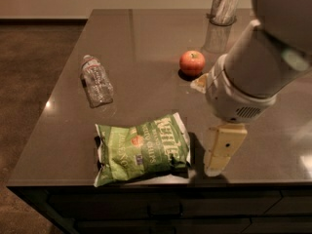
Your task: Pick green jalapeno chip bag
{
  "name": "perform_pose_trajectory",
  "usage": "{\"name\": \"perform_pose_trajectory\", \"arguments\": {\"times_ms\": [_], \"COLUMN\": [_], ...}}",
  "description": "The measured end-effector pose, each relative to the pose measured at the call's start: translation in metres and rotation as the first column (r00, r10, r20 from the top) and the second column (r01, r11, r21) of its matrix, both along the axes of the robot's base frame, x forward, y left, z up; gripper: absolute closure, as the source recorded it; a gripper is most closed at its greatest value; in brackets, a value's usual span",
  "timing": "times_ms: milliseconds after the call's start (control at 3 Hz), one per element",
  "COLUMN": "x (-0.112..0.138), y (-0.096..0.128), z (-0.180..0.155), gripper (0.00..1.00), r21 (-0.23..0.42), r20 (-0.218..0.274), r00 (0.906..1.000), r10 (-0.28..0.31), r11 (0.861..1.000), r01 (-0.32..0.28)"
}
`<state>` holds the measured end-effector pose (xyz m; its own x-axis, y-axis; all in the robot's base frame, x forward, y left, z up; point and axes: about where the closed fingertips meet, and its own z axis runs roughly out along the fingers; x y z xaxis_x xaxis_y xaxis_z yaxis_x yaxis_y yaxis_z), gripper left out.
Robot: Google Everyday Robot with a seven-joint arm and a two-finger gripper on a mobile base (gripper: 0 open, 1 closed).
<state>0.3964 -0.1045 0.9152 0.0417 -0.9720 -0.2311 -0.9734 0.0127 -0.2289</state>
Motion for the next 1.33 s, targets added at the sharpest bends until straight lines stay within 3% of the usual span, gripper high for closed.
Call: {"name": "perform_pose_trajectory", "arguments": {"times_ms": [667, 1000, 1333], "x": [-0.006, -0.007, -0.004], "y": [0.059, 0.075, 0.084], "z": [-0.037, -0.055, -0.069], "gripper": [0.0, 0.0, 0.18], "r21": [-0.011, -0.026, -0.059], "r20": [-0.038, -0.068, -0.099], "r00": [0.9907, 0.9854, 0.982], "r10": [0.13, 0.156, 0.161], "r11": [0.991, 0.987, 0.984], "r01": [-0.131, -0.158, -0.167]}}
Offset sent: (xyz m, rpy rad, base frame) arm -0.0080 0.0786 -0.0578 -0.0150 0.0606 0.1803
